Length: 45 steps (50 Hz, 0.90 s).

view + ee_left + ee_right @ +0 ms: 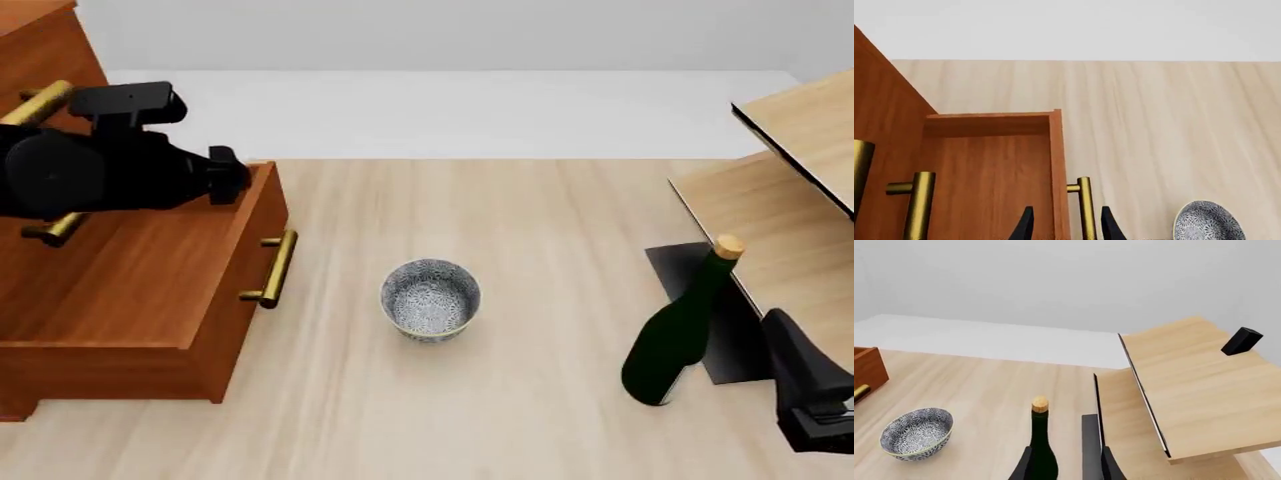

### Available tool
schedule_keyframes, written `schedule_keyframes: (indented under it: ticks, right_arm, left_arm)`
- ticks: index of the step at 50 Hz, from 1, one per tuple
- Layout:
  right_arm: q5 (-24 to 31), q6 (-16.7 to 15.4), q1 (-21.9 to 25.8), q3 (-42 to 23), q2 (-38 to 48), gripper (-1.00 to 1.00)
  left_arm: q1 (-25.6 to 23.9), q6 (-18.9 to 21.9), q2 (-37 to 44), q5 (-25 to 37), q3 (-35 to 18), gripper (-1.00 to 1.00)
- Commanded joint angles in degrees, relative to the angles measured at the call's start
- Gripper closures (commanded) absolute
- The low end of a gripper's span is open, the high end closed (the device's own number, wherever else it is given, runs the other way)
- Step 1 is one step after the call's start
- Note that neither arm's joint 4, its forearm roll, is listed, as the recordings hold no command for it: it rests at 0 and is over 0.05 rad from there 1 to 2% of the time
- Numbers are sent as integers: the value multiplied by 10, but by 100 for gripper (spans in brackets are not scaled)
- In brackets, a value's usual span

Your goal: Put the wine bottle in the bottom drawer of the cabinet.

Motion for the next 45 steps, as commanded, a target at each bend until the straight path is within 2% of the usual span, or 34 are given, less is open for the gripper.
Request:
schedule_keyframes:
  ticks: [1,11,18,45]
  right_arm:
    - [1,0,4,1,1,-100]
    - [14,-1,8,1,-9,-100]
    - [3,-1,12,1,4,-100]
    - [3,-1,17,2,10,-100]
  left_arm:
    - [-1,-14,11,-31,28,-100]
    - [3,-26,28,-66,51,-100]
    - [1,-32,40,-91,68,-100]
    - [-14,-56,75,-139,93,-100]
